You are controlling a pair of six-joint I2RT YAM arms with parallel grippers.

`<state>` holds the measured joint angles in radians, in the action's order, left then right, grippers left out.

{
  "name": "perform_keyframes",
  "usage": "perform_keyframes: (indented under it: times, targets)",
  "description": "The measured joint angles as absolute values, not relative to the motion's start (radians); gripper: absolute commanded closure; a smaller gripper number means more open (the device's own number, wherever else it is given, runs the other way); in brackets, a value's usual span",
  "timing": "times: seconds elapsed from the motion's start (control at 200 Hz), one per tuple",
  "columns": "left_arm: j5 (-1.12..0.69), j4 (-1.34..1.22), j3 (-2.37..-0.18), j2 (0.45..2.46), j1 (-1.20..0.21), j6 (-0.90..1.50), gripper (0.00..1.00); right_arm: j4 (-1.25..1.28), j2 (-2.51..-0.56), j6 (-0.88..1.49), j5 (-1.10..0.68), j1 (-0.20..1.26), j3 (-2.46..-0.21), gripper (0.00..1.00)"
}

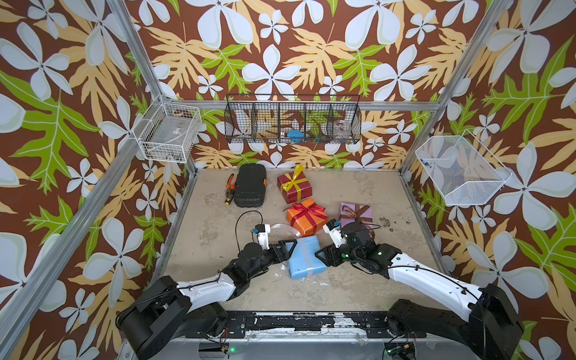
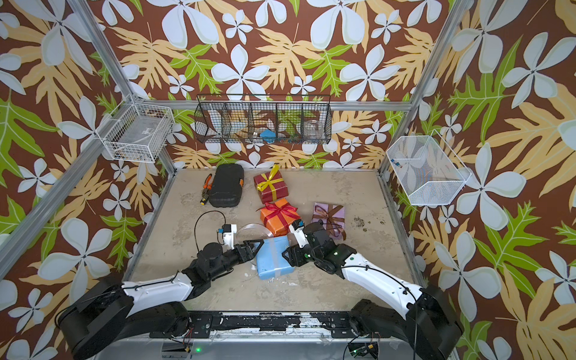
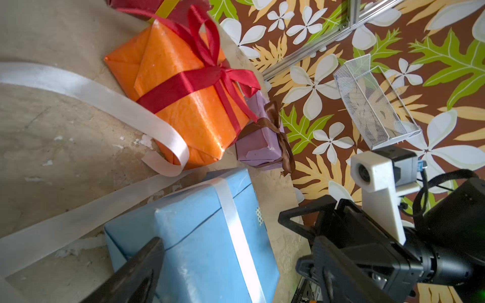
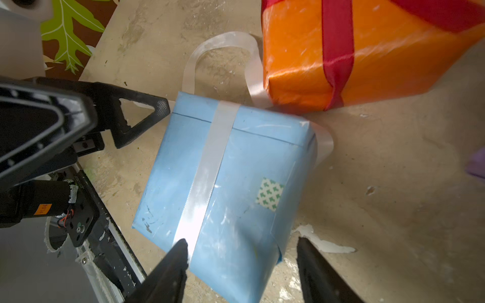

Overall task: Untie the ribbon bows on the gift boxes
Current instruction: Adjust the gift box at the center of the board, then pull the ribbon from the gift box.

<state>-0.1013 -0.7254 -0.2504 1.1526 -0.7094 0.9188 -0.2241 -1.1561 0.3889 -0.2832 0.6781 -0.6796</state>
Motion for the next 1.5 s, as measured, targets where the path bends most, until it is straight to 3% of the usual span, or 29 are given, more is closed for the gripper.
perform_keyframes:
  times: [0.145, 0.335, 0.475, 0.831, 1.016, 1.151, 1.206, 1.391, 1.501]
  targets:
    - [-0.079, -0.579, -0.24, 1.058, -0.709, 0.855, 0.11, -0.256, -1.213, 0.374, -0.247, 0.724, -0.755, 0.42]
    - [-0.072, -0.508, -0.235, 1.08, -0.708, 0.82, 0.16, -0.334, -1.356, 0.364, -0.16, 0.819, -0.91, 0.43]
    - [-0.085, -0.515, -0.236, 1.139, -0.708, 0.81, 0.21, -0.403, -1.441, 0.358, -0.078, 0.886, -0.996, 0.46]
    - [-0.114, -0.578, -0.237, 1.189, -0.708, 0.784, 0.2, -0.532, -1.584, 0.371, 0.064, 0.966, -1.094, 0.5]
    - [-0.117, -0.608, -0.225, 1.186, -0.708, 0.769, 0.2, -0.548, -1.637, 0.394, 0.12, 0.981, -1.136, 0.58]
    - [-0.134, -0.625, -0.223, 1.195, -0.708, 0.768, 0.2, -0.53, -1.648, 0.414, 0.139, 0.983, -1.133, 0.68]
    - [-0.138, -0.632, -0.222, 1.199, -0.708, 0.768, 0.2, -0.519, -1.652, 0.415, 0.139, 0.983, -1.13, 0.76]
    - [-0.144, -0.636, -0.222, 1.203, -0.708, 0.769, 0.2, -0.463, -1.653, 0.423, 0.134, 0.983, -1.098, 0.85]
    - [-0.144, -0.637, -0.222, 1.205, -0.708, 0.77, 0.2, -0.412, -1.634, 0.431, 0.105, 0.973, -1.066, 1.0]
